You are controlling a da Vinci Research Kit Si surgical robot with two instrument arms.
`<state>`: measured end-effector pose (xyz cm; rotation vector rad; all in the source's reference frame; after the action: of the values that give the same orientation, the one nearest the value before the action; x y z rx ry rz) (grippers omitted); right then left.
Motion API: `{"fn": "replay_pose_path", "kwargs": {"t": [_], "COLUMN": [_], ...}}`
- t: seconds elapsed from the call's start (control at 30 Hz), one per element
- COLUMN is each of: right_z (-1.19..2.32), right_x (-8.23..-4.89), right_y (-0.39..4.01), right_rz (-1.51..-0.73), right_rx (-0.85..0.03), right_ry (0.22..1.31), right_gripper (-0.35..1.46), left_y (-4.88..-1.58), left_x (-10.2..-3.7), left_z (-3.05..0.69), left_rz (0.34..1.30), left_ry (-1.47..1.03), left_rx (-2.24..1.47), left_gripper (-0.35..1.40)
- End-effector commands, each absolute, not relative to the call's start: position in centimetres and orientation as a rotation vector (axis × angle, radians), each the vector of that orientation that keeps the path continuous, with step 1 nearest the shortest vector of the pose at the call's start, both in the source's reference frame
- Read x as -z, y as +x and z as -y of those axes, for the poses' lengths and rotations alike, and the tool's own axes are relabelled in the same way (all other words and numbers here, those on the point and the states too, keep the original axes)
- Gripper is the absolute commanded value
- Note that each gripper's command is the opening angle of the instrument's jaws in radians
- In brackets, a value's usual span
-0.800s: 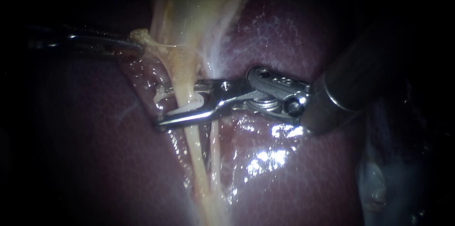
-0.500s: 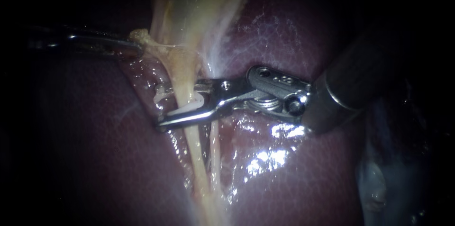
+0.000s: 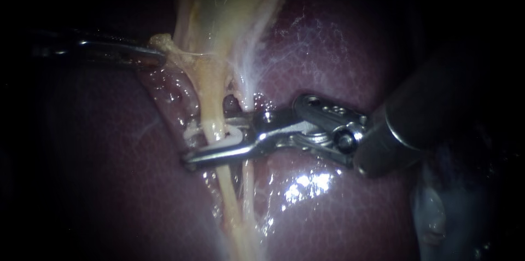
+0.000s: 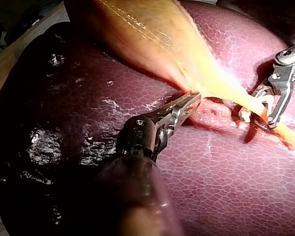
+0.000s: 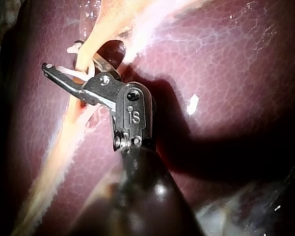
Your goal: Clipping first clip left tube
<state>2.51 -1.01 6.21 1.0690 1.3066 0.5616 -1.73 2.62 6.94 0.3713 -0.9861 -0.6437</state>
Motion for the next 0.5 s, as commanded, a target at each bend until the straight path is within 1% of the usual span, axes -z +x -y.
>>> {"fn": "replay_pose_path", "kwargs": {"t": [0.03, 0.27, 0.5], "right_z": [1.05, 1.29, 1.40], "right_x": [-6.21, -6.15, -6.14], "right_y": [2.50, 2.51, 2.57], "right_rz": [-1.299, -1.268, -1.295], "right_rx": [-0.558, -0.522, -0.510], "right_ry": [1.090, 1.180, 1.277], "right_gripper": [0.47, 0.45, 0.43], "left_y": [-1.72, -1.72, -1.72], "left_x": [-6.94, -6.94, -6.94], "left_z": [-2.62, -2.62, -2.62], "left_rz": [0.986, 0.986, 0.986], "left_ry": [0.371, 0.371, 0.372], "left_rx": [0.644, 0.644, 0.644], "left_gripper": [-0.35, -0.35, -0.35]}}
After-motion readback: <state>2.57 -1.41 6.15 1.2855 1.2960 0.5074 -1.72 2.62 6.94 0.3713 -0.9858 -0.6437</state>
